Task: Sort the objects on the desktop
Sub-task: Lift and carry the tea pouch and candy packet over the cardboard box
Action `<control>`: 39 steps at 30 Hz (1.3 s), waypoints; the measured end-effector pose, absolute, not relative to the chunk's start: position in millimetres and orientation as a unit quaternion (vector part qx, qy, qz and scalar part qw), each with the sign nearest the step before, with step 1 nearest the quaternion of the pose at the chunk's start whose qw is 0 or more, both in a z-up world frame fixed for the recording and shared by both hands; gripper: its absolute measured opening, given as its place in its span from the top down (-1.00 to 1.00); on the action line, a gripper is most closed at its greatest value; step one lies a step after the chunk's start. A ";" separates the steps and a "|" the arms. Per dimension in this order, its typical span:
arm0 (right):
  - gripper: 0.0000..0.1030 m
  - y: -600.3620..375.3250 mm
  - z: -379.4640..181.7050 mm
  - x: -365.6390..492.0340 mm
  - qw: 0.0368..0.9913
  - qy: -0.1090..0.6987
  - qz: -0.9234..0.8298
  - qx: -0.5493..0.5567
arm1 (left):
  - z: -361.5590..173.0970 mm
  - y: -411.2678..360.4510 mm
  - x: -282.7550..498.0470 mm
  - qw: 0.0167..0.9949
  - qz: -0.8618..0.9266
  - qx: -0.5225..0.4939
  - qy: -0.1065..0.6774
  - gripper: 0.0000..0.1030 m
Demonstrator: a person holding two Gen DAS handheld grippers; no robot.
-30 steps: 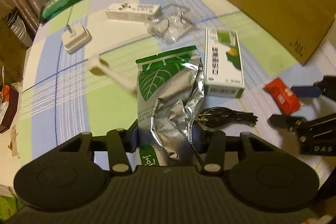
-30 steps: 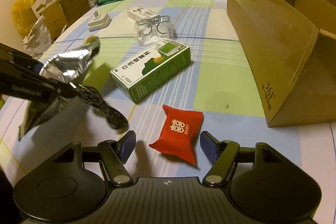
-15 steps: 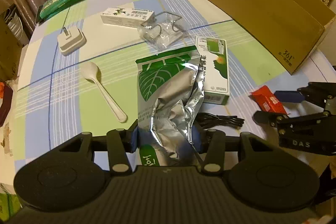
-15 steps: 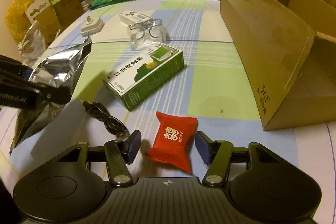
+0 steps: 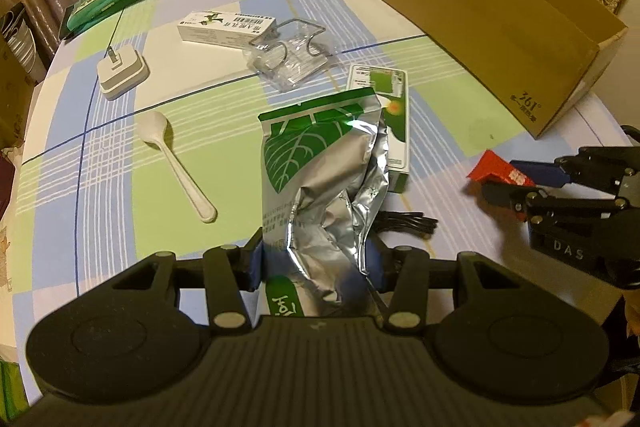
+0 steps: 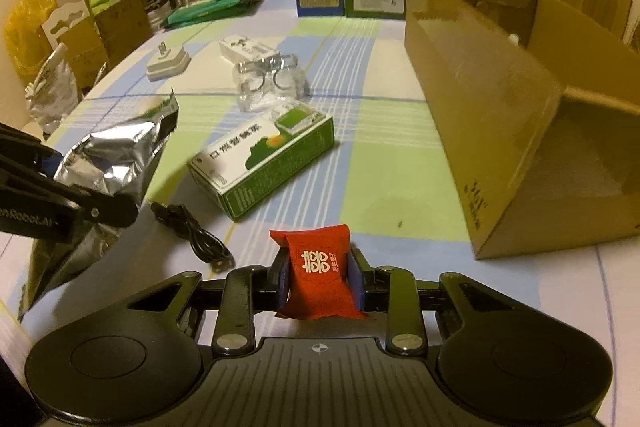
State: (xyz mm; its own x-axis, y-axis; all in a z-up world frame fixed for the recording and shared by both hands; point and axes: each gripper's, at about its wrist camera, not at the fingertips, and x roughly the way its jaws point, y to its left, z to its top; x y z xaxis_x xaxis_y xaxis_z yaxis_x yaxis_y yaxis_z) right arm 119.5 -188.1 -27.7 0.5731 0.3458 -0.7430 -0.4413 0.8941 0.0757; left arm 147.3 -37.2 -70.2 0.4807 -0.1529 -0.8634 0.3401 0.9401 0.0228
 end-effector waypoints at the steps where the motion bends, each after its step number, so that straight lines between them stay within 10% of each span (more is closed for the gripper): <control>1: 0.48 -189.6 -24.3 118.6 0.886 0.402 0.222 -0.057 | -68.3 -38.5 145.5 0.856 -0.145 0.096 0.487 0.16; 39: 0.48 -328.6 108.7 172.0 0.942 0.302 0.144 -0.028 | 46.6 -206.3 169.0 0.879 -0.250 0.068 0.399 0.16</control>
State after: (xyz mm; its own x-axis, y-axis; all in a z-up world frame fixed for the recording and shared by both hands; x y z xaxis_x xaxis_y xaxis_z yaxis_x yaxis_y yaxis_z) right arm 172.0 -328.6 108.7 0.7763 0.2536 -0.5771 -0.2874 0.9572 0.0340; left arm 169.0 -206.3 46.6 0.5557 -0.3857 -0.7365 0.4942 0.8656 -0.0805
